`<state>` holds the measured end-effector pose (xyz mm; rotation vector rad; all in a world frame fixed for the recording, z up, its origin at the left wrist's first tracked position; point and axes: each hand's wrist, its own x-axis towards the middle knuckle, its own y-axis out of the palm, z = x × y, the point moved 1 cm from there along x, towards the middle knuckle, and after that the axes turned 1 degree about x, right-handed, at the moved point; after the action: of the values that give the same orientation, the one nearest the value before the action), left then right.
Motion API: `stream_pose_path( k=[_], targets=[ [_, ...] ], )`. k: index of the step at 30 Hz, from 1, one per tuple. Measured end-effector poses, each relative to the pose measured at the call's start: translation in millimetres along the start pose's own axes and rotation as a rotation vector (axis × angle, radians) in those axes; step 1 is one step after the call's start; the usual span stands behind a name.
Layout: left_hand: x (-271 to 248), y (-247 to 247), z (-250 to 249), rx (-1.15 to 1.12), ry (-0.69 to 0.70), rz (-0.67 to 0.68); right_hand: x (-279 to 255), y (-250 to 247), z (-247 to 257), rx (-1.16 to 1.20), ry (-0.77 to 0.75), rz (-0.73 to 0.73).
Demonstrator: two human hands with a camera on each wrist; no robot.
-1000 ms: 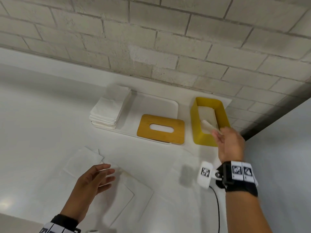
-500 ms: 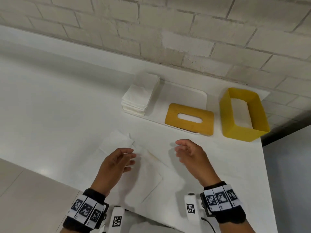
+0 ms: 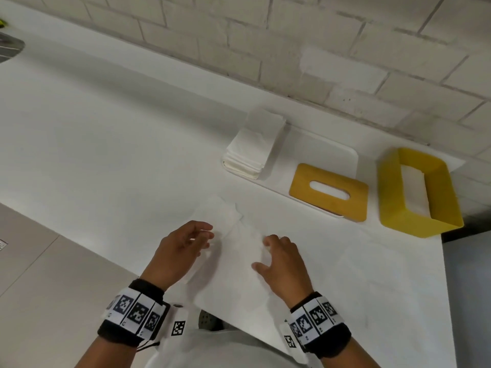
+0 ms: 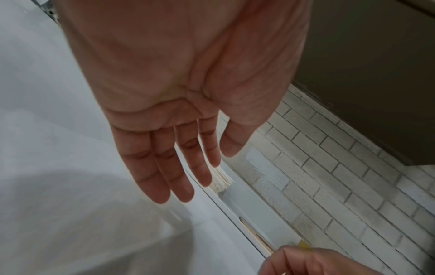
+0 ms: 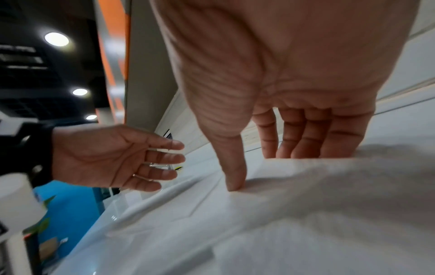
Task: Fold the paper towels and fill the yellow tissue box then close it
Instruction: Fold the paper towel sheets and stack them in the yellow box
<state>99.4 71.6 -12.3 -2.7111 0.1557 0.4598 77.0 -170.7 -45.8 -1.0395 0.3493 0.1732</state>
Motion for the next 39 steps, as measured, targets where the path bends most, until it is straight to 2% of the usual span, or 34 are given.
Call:
stream_pose_path(
  k=[10,19,21,24,27,31,35,37,39],
  targets=[
    [3.2,-8.4,10.3,0.122,0.069,0.072,11.3,-14.4,-7.4,-0.005,0.024,-0.139],
    [4.5,-3.4,11.0,0.274,0.045,0.18,8.3,-38.0,-18.7,-0.122,0.082,-0.247],
    [4.3,-0.4,7.8,0.277,0.032,0.186,5.2,-39.8,-14.4,-0.006,0.083,-0.234],
    [4.1,3.8,6.1,0.277,0.017,0.192,6.4,-31.7,5.8,0.173,0.07,-0.13],
    [4.9,8.2,5.2,0.304,0.01,0.192,22.6,-16.9,30.9,0.181,0.093,-0.06],
    [4.3,12.1,4.5,0.303,0.001,0.175,41.8,-2.1,49.8,0.161,0.213,-0.065],
    [5.8,13.7,9.3,0.278,-0.008,0.167,43.9,0.8,47.7,0.222,0.199,-0.054],
    [6.7,12.8,10.6,0.26,-0.01,0.16,40.8,-5.3,40.8,0.323,0.175,-0.05],
    [7.4,10.6,11.7,0.241,-0.013,0.153,35.1,-18.0,32.5,0.554,0.179,-0.043]
  ],
)
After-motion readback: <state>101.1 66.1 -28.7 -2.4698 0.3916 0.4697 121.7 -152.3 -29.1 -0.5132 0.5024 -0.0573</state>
